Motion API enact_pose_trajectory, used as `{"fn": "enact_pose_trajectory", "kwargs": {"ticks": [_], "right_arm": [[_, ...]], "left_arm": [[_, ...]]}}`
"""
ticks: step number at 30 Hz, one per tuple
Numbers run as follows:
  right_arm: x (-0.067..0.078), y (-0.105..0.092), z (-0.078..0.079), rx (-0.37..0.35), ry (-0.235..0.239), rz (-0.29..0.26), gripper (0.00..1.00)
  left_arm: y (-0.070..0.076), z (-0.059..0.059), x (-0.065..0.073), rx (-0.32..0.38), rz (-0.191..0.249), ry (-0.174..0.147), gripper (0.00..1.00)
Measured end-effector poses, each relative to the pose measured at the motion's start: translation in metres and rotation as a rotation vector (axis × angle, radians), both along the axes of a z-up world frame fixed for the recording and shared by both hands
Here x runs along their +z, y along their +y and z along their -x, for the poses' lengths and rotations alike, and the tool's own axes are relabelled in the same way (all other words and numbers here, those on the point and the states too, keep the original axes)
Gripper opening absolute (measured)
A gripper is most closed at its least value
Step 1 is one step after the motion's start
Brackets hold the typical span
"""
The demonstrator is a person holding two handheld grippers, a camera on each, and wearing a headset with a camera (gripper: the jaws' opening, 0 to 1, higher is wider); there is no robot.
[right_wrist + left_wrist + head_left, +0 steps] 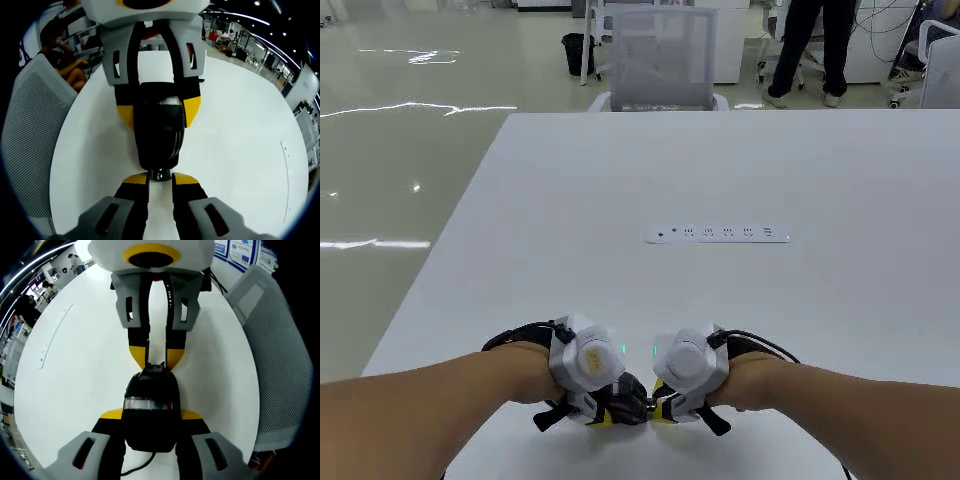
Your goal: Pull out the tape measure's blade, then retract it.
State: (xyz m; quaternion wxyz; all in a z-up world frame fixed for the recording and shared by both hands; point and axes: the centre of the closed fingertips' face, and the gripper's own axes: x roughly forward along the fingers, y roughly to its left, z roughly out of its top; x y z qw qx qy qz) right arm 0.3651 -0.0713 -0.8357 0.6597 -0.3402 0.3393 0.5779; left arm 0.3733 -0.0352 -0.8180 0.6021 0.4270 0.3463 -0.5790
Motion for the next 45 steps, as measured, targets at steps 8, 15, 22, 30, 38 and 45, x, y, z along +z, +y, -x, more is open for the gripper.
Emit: {"fn": "enact_pose_trajectory", "kwargs": {"ticks": [8, 15, 22, 30, 38, 45], "right_arm": [[0.0, -0.002, 0.002, 0.001, 0.034, 0.017, 0.12], [-0.001, -0.006, 0.0, 0.009, 0.022, 0.034, 0.11], [-0.001, -0.015, 0.001, 0.003, 0.038, 0.042, 0.11], [0.0, -0.017, 0.002, 0.01, 0.034, 0.044, 0.11], [0.0, -0.024, 0.001, 0.011, 0.03, 0.055, 0.11], [0.002, -0.031, 0.004, 0.005, 0.038, 0.058, 0.12]], "left_arm": [[0.0, 0.003, 0.001, -0.009, -0.005, -0.005, 0.34], [0.001, 0.0, 0.002, 0.017, -0.004, 0.0, 0.34], [0.0, 0.0, 0.001, 0.015, -0.005, 0.0, 0.34], [0.0, -0.001, 0.0, 0.015, -0.005, -0.004, 0.34], [-0.001, -0.002, -0.001, 0.024, -0.008, -0.004, 0.34], [-0.002, -0.002, -0.002, 0.025, -0.012, -0.005, 0.34]]}}
